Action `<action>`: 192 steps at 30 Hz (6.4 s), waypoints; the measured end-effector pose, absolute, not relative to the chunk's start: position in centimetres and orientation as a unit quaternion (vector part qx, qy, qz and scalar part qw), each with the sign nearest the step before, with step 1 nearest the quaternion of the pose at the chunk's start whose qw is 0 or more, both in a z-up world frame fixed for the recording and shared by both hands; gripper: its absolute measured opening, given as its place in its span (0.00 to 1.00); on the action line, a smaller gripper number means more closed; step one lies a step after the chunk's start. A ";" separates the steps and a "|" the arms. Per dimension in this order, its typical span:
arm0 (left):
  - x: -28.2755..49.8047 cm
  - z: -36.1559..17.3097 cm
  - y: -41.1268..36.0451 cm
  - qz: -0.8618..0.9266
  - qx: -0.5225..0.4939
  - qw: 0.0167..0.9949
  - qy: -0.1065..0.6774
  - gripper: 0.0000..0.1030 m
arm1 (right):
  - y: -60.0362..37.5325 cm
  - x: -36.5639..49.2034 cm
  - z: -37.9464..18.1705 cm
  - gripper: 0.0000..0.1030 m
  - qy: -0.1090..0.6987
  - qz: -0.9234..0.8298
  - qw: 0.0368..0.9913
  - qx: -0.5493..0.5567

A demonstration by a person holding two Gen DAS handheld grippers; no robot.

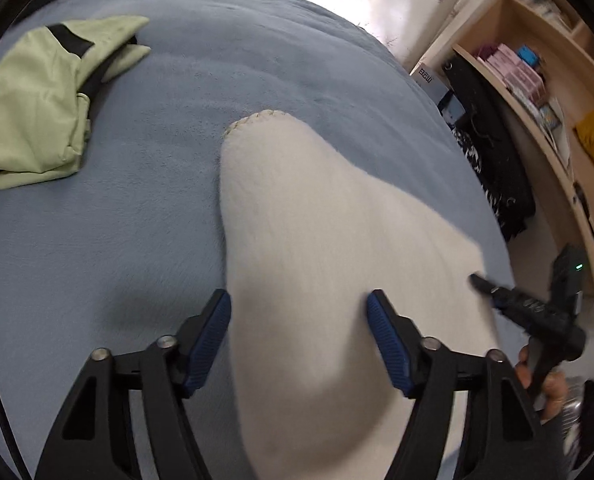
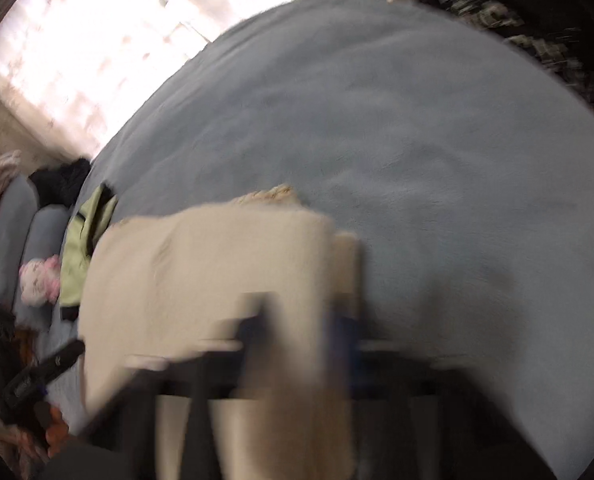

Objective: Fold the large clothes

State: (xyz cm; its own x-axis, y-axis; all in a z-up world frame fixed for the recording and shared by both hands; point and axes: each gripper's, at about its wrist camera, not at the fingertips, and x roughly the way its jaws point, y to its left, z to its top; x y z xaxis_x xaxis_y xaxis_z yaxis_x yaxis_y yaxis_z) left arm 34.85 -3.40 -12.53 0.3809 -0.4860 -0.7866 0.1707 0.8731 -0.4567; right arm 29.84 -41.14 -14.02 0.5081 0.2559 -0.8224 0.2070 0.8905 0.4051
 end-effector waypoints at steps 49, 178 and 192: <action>18.7 -10.3 -6.9 -0.180 -0.039 0.859 0.478 0.35 | -34.2 12.8 -10.4 0.08 0.457 0.017 0.882 0.111; 46.0 0.5 28.8 -0.129 -0.095 0.905 0.394 0.68 | 0.0 45.3 -1.1 0.42 0.380 0.350 0.834 0.195; 57.3 -14.5 33.2 -0.138 -0.114 0.885 0.430 0.79 | 1.2 56.6 -17.7 0.59 0.455 0.305 0.797 0.257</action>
